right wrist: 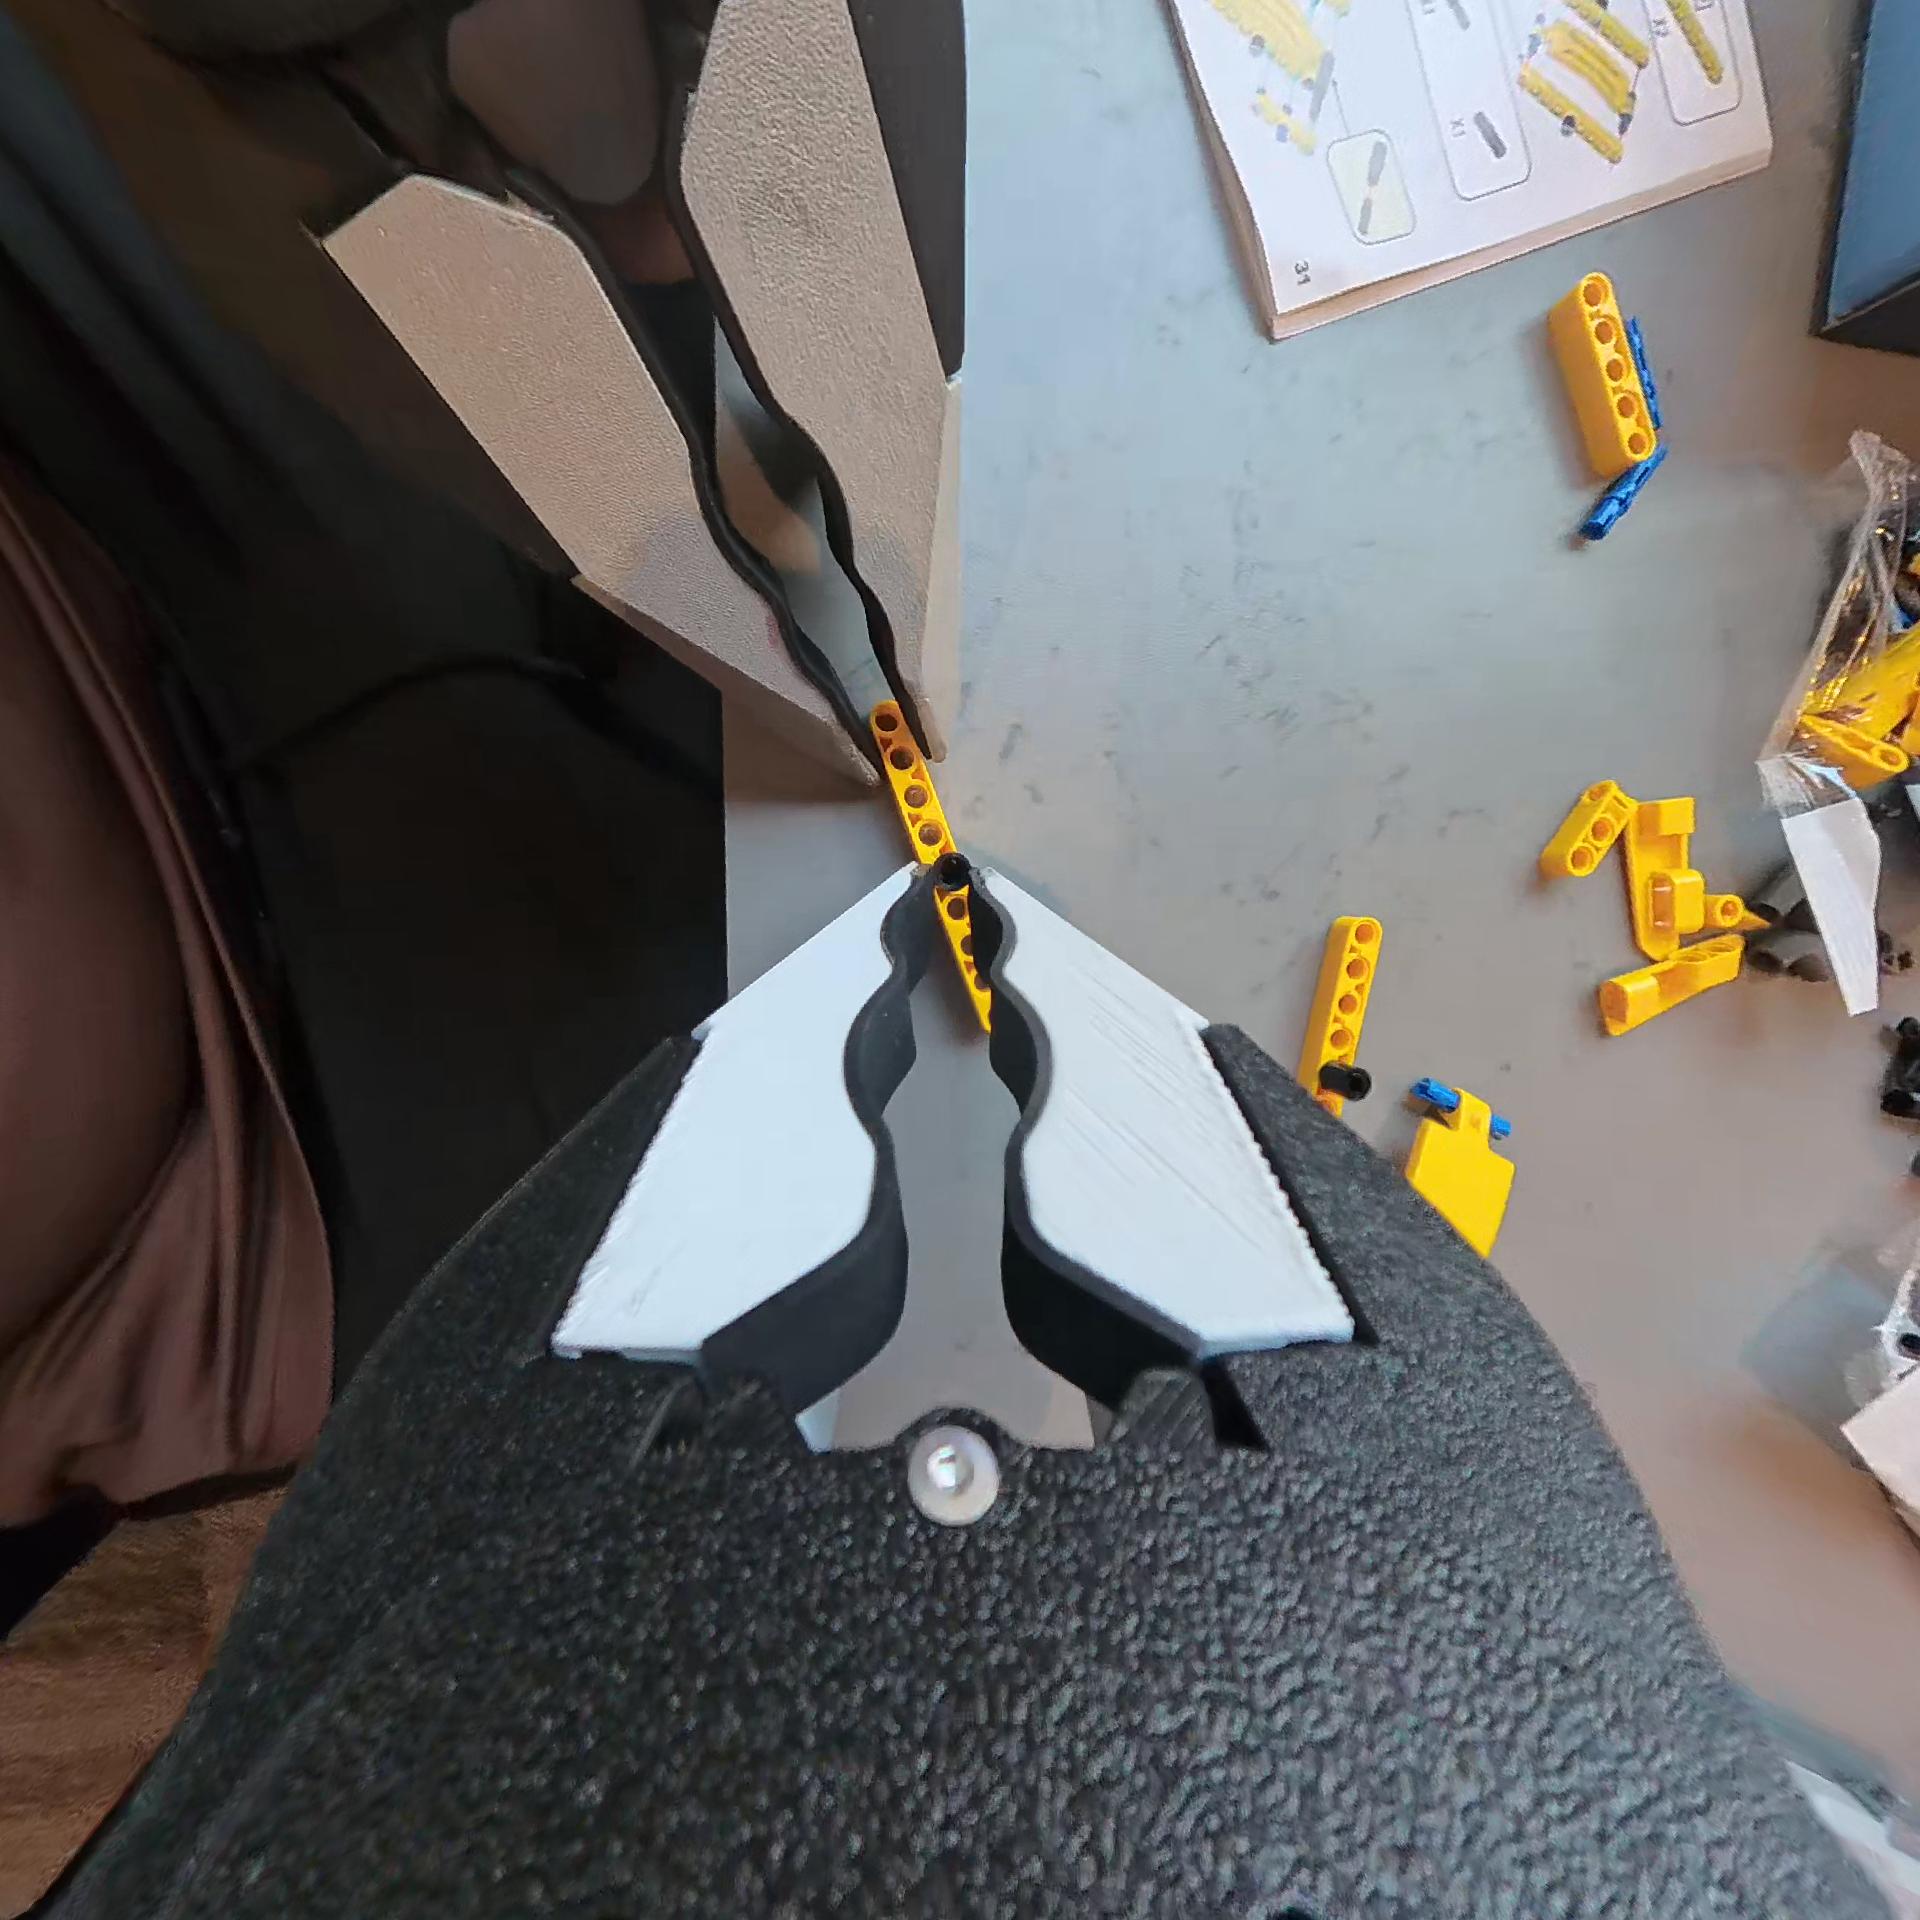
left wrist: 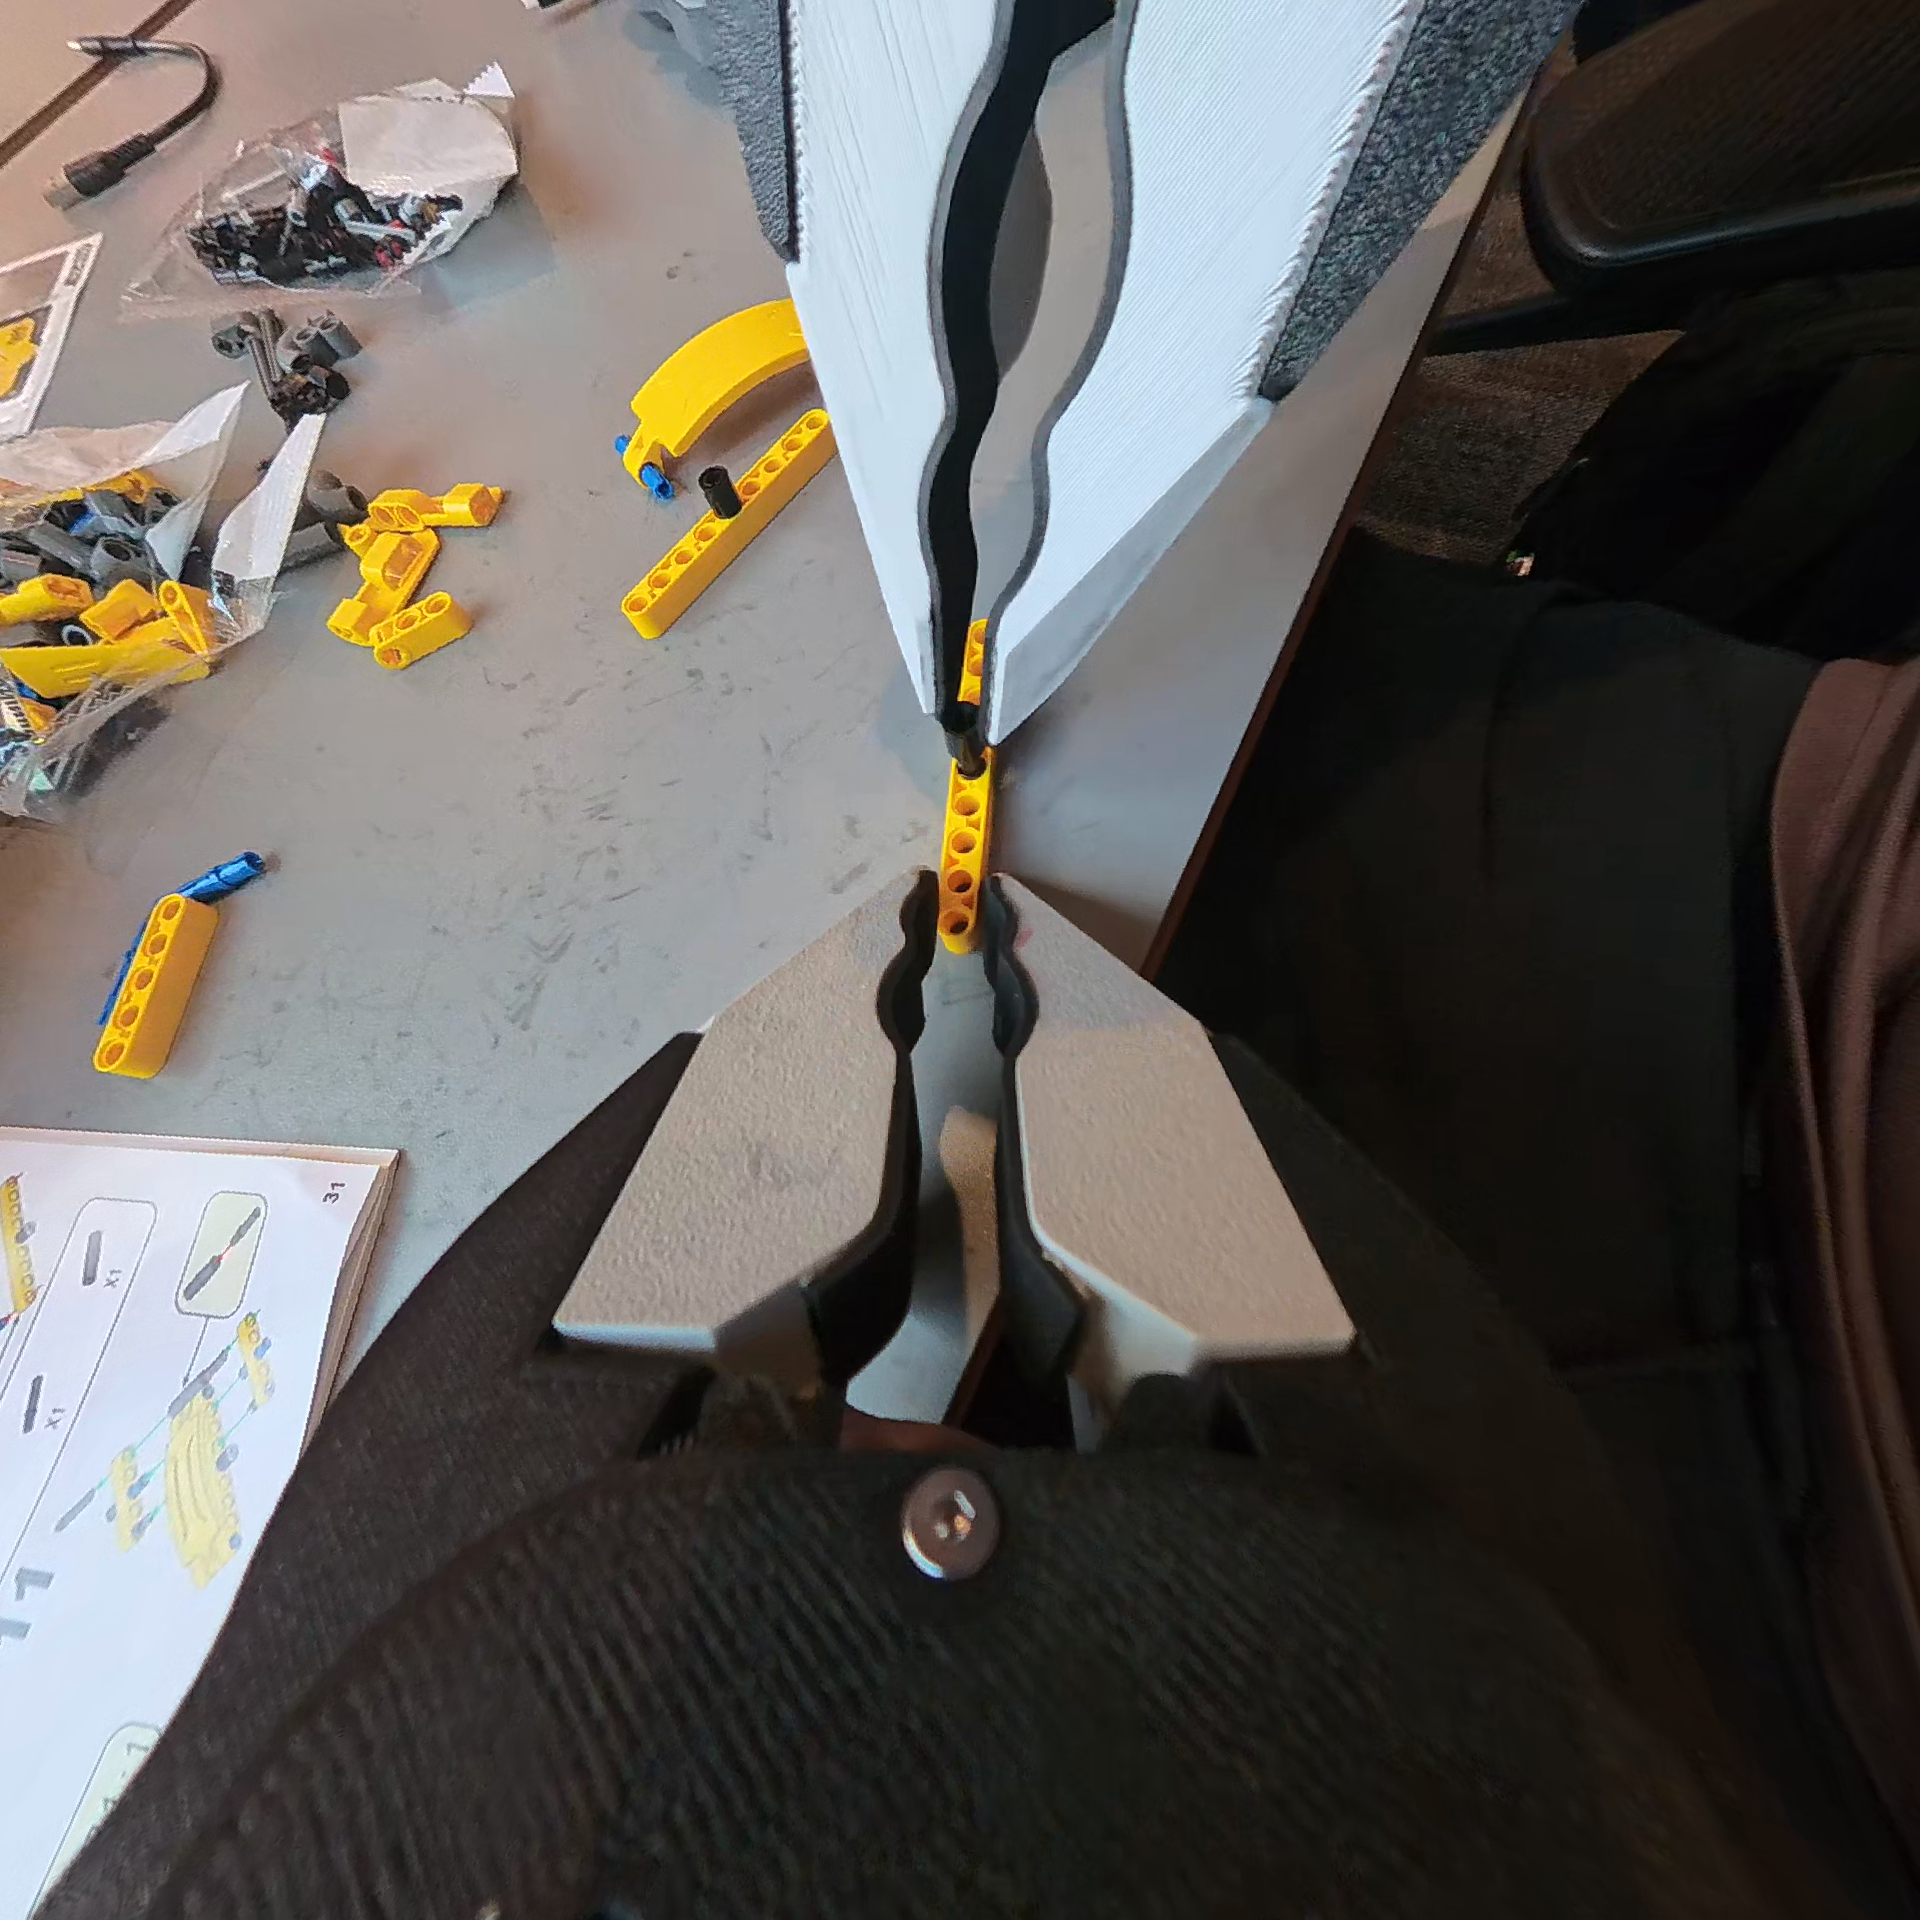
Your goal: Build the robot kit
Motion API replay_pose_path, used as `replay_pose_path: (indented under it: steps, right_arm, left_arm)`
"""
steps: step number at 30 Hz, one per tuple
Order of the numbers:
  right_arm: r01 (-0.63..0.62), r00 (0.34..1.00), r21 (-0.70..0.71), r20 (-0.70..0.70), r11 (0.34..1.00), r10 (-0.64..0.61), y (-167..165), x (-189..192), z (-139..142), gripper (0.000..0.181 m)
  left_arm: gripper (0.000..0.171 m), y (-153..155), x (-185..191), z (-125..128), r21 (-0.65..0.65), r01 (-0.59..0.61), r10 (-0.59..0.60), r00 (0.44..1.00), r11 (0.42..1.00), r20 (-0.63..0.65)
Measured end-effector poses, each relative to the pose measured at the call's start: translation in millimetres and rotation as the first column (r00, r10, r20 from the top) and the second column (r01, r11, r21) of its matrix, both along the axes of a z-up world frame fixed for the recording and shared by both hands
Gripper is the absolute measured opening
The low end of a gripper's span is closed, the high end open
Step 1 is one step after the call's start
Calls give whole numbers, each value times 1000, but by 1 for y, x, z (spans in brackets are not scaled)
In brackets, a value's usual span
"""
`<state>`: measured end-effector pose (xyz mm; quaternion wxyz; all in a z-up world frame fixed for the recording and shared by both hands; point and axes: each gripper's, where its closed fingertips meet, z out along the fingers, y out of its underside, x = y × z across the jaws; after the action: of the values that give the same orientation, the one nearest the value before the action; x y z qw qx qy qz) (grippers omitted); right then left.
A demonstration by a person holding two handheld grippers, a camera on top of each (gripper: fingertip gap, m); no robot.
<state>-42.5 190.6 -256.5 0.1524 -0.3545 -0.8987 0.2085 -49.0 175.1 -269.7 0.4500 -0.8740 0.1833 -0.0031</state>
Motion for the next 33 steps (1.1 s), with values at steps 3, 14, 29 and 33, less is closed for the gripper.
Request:
replay_pose_path:
  steps: [3, 14, 29, 33]
  right_arm:
    - [14, 1000, -24, -3, 1000, -14, 0, 0, 0, 6]
    - [-42, 996, 121, 77, 992, 33, 1, -3, -1, 5]
    - [5, 985, 88, 171, 996, -20, 3, -1, -1, 5]
    - [-11, 985, 107, 175, 994, -8, 4, -1, -1, 5]
  left_arm:
    - [5, 0, 0, 0, 1, 0, 0, 1000, 1000, -1]
    - [5, 0, 0, 0, 0, -4, 4, 1000, 1000, 1]
    - [5, 0, 0, 0, 1, -2, 2, 1000, 1000, 0]
    - [5, -1, 0, 0, 2, -2, 2, 1000, 1000, -1]
